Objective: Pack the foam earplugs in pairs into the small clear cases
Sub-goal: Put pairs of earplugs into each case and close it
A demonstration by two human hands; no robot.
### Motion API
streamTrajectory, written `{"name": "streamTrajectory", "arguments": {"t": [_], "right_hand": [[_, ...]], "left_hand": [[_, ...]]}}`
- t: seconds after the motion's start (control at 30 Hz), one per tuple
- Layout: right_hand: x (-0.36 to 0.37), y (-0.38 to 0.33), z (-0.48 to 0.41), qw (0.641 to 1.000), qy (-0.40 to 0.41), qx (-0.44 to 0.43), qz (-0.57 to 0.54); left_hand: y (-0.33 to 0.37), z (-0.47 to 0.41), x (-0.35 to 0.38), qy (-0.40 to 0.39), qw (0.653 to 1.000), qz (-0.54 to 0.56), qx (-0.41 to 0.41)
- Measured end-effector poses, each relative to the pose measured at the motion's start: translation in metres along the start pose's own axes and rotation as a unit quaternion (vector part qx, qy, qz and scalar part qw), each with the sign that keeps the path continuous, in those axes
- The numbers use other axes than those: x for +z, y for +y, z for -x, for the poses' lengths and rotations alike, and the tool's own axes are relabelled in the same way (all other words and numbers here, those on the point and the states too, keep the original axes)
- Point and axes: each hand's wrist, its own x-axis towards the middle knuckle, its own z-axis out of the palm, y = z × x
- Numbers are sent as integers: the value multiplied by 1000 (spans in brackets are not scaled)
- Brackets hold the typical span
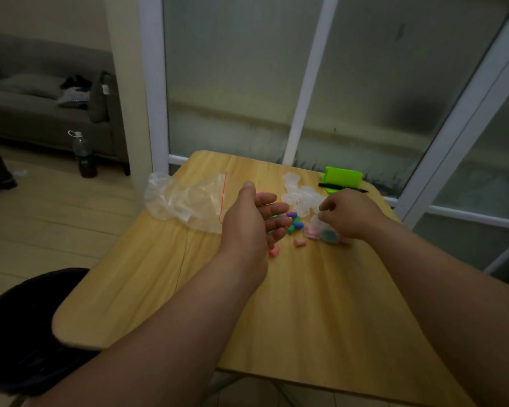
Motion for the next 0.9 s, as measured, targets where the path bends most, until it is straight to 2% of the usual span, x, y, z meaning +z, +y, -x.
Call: {"name": "streamTrajectory", "arguments": {"t": [0.3, 0.57, 0.67, 0.77, 0.9], "right_hand": [[4, -2, -11, 997, -76, 8, 19], [5, -4, -11, 997, -72, -10, -6], [2, -5, -7, 999, -41, -10, -34], [-14, -11, 6, 993, 27, -21, -114], [-36, -34, 58, 958, 141, -33, -248]], "left_hand": [[4, 0, 0, -8, 1000, -20, -17], [2, 1, -2, -16, 999, -32, -20], [3, 1, -4, -17, 999, -40, -15], [2, 3, -4, -24, 998, -64, -7], [-4, 11, -3, -73, 993, -94, -7]]}}
